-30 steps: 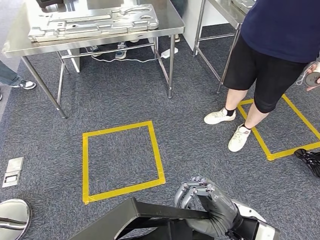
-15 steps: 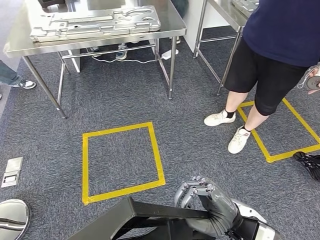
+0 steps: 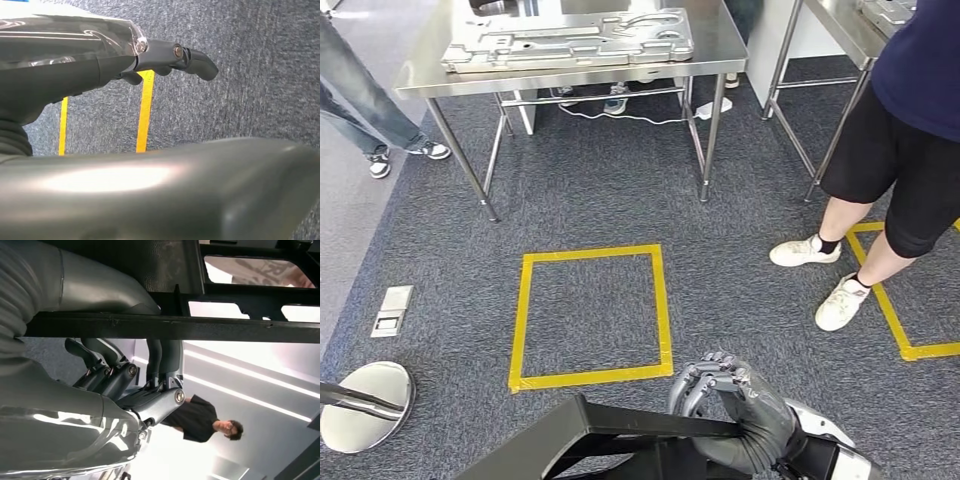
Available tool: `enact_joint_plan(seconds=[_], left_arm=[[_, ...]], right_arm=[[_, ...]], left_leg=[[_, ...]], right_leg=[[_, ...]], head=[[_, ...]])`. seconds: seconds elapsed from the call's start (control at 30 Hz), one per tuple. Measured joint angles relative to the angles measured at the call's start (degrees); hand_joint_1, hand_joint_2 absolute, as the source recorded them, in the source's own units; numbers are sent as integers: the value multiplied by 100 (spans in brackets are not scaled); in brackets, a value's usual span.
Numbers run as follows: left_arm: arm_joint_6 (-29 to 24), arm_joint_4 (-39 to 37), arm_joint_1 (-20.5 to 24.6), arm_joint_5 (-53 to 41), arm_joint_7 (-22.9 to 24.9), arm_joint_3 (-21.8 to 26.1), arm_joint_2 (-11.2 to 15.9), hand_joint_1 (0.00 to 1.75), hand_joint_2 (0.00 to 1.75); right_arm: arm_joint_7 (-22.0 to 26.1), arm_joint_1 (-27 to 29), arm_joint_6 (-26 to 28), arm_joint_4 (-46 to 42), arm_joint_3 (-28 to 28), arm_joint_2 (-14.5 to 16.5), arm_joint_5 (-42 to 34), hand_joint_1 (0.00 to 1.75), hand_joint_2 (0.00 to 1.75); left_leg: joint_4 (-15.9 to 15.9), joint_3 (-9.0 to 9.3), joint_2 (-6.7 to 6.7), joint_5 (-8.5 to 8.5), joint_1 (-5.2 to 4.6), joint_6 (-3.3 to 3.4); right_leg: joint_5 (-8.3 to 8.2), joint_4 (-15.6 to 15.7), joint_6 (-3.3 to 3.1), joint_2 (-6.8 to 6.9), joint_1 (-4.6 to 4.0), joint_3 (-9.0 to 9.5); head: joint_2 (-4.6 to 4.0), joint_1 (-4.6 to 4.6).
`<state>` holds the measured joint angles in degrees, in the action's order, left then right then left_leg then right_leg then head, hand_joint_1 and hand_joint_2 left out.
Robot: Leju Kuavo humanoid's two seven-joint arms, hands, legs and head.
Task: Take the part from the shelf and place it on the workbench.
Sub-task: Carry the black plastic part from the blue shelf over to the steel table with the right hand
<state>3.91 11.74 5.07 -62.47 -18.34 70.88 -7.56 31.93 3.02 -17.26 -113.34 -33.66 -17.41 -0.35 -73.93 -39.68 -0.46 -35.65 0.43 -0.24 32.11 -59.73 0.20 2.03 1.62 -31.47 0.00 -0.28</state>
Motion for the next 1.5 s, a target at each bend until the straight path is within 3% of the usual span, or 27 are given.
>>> enact_joint_plan(seconds=[0.07, 0.13, 0.23, 0.3, 0.37, 0.43, 0.57, 0.67, 0.77, 0.83, 0.9, 0.93, 0.97, 1.0, 1.07, 1.13, 1.3, 1.37, 1.43, 1.47, 1.5], left_arm=[[0, 0, -12, 0, 0, 0, 3, 0, 175], [0, 0, -10, 0, -1, 0, 7, 0, 175], [0, 0, -13, 0, 0, 1, 8, 0, 175], [0, 0, -16, 0, -3, 2, 5, 0, 175], [0, 0, -15, 0, -4, 2, 1, 0, 175], [0, 0, -14, 0, -2, 2, -1, 0, 175], [5, 0, -4, 0, -2, 2, -2, 0, 175], [19, 0, -5, 0, -2, 2, -1, 0, 175], [20, 0, -6, 0, -3, 2, 2, 0, 175], [21, 0, 2, 0, -5, 2, -1, 0, 175], [22, 0, 11, 0, -7, 2, -3, 0, 175], [22, 0, 12, 0, -6, 3, -2, 0, 175], [22, 0, 8, 1, -5, 4, -2, 0, 175], [22, 0, 5, 1, -5, 5, -1, 0, 175], [25, 0, 4, 2, -4, 7, -2, 0, 175], [27, 0, 12, 1, -4, 7, -2, 0, 175], [26, 0, 13, 0, -5, 7, -1, 0, 175], [26, 0, 21, 0, -6, 7, -1, 0, 175], [26, 0, 16, 0, -7, 7, 0, 0, 175], [26, 0, 9, 0, -6, 7, -1, 0, 175], [26, 0, 2, 0, -5, 7, -1, 0, 175]], right_arm=[[0, -3, 1, -3, 0, 3, 0, 175, 175], [-1, -6, 1, -6, -1, 10, 0, 175, 175], [-1, -6, -1, -13, -2, 20, -5, 175, 175], [2, -16, -3, -26, -1, 21, -15, 175, 175], [3, -30, -5, -35, -1, 22, -25, 175, 175], [4, -34, -6, -36, -2, 23, -30, 175, 175], [4, -31, -8, -36, -2, 23, -39, 175, 175], [4, -32, -8, -36, -2, 26, -42, 175, 175], [5, -32, -8, -45, -2, 42, -45, 175, 175], [8, -32, -8, -52, -1, 46, -52, 175, 175], [10, -17, -8, -50, -1, 46, -58, 175, 175], [11, -7, -8, -48, -1, 45, -60, 175, 175], [11, 2, -8, -46, -2, 45, -60, 175, 175], [11, 5, -8, -45, -2, 45, -61, 175, 175], [11, 4, -8, -44, -2, 45, -62, 175, 175], [10, 6, -7, -40, -3, 46, -64, 175, 175], [7, 24, -7, -38, -1, 55, -76, 175, 175], [8, 24, -6, -38, 0, 62, -76, 175, 175], [9, 27, -7, -38, 0, 65, -76, 175, 175], [9, 28, -7, -38, 0, 66, -76, 175, 175], [9, 29, -8, -38, 0, 66, -76, 175, 175]], left_leg=[[722, 315, 28, 444, -22, 80], [1225, 533, 77, 645, -74, 178], [1373, 580, 90, 590, -106, 256], [1473, 656, 72, 598, -80, 197], [1529, 719, 60, 598, -64, 146], [1526, 732, 58, 578, -70, 175], [1518, 738, 62, 559, -91, 207], [1501, 734, 60, 542, -115, 247], [1588, 789, 54, 570, -125, 375], [1714, 875, 54, 629, -93, 430], [1745, 902, 45, 636, -82, 445], [1740, 904, 35, 627, -83, 439], [1733, 911, 22, 613, -81, 425], [1720, 923, 6, 593, -73, 401], [1655, 955, -32, 515, -42, 320], [1542, 941, -66, 420, -41, 220], [1392, 879, -72, 301, -29, 116], [920, 654, -36, 46, -16, 51], [135, 223, -19, -254, -4, 10], [-127, 57, -16, -290, -1, 6], [-178, -10, -13, -207, 2, 11]], right_leg=[[50, 5, 12, 56, -6, 77], [78, 11, 45, 86, -11, 104], [86, 47, 137, 114, -18, 112], [56, 117, 64, 117, -38, 182], [41, 185, -67, 102, -53, 256], [58, 228, -81, 93, -53, 300], [32, 276, -8, 83, -37, 321], [17, 317, 136, 88, -7, 335], [14, 372, 291, 70, 22, 379], [199, 86, 272, -50, 12, 263], [538, -652, 241, -156, 10, -134], [648, -1022, 242, -173, 11, -356], [652, -1237, 249, -178, 15, -509], [535, -1236, 261, -179, 20, -557], [79, -637, 294, -185, 36, -350], [-165, -86, 296, -217, 39, -133], [-92, 0, 140, -212, 35, -100], [-71, 5, 91, -173, 45, -72], [-46, 4, 61, -141, 45, -55], [-32, 4, 54, -133, 45, -42], [-15, 3, 51, -129, 45, -22]], head=[[0, 0], [0, 0], [0, 0], [0, 6], [0, 12], [0, 13], [0, 13], [0, 13], [0, 10], [0, 11], [0, 12], [0, 12], [0, 12], [0, 12], [0, 12], [0, 11], [0, 4], [0, 3], [0, 4], [0, 4], [0, 4]])
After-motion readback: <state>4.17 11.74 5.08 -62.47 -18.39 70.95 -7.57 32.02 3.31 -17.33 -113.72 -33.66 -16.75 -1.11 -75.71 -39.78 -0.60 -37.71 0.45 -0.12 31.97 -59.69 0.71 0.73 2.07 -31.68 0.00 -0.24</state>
